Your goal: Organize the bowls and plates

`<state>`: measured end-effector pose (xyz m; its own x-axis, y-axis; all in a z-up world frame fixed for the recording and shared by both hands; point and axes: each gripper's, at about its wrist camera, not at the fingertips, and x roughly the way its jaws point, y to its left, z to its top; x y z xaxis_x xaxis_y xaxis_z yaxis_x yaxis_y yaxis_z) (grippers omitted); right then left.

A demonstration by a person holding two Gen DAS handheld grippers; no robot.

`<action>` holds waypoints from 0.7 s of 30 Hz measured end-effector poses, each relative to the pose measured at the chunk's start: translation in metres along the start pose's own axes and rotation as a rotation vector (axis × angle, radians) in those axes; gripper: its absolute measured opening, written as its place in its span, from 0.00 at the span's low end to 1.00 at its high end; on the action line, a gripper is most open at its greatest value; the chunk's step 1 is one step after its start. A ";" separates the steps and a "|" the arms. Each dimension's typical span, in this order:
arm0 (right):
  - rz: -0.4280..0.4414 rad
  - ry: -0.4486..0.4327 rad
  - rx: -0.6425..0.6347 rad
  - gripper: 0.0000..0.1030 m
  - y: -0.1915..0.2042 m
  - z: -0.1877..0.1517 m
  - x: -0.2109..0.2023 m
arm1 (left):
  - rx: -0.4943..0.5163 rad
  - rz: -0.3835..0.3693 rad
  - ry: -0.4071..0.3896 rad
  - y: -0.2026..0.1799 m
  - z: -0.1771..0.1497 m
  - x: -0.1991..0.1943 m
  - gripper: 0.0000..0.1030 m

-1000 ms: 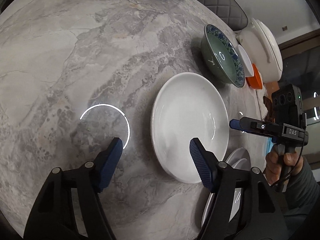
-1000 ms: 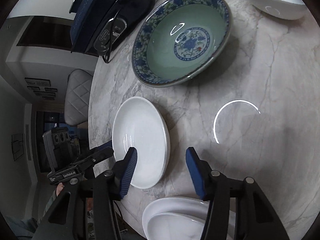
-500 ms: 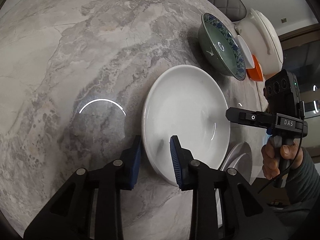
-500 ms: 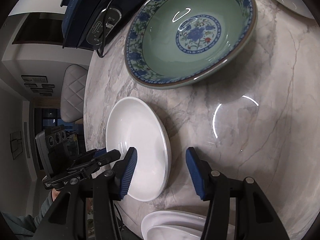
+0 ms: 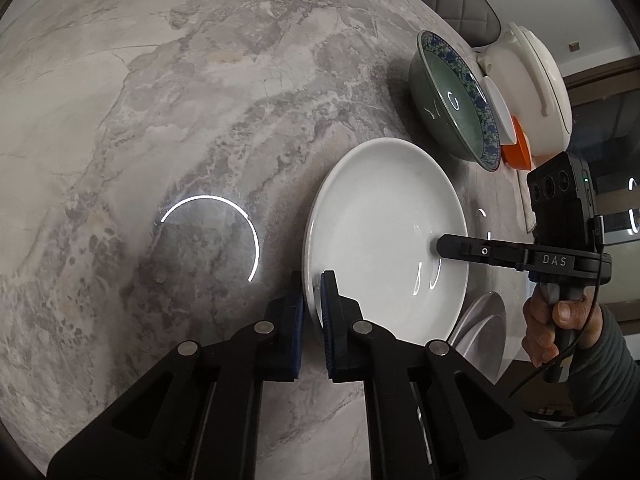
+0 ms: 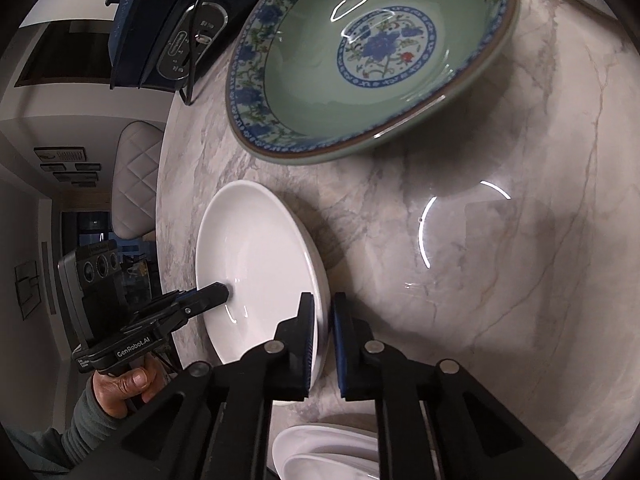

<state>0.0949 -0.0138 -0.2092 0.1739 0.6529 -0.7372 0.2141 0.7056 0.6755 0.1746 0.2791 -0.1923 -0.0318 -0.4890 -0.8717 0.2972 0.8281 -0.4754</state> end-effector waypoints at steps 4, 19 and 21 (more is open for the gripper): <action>-0.011 -0.016 0.009 0.09 -0.001 -0.001 -0.003 | 0.007 0.013 0.003 -0.002 0.000 -0.001 0.06; -0.025 -0.044 0.027 0.09 0.012 -0.008 -0.017 | 0.000 0.000 -0.013 -0.011 -0.006 -0.023 0.06; -0.025 -0.051 0.023 0.09 0.017 -0.009 -0.022 | 0.000 -0.004 -0.017 -0.013 -0.007 -0.030 0.06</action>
<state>0.0860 -0.0137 -0.1814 0.2174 0.6201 -0.7538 0.2408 0.7143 0.6571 0.1654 0.2852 -0.1604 -0.0163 -0.4970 -0.8676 0.2975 0.8260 -0.4788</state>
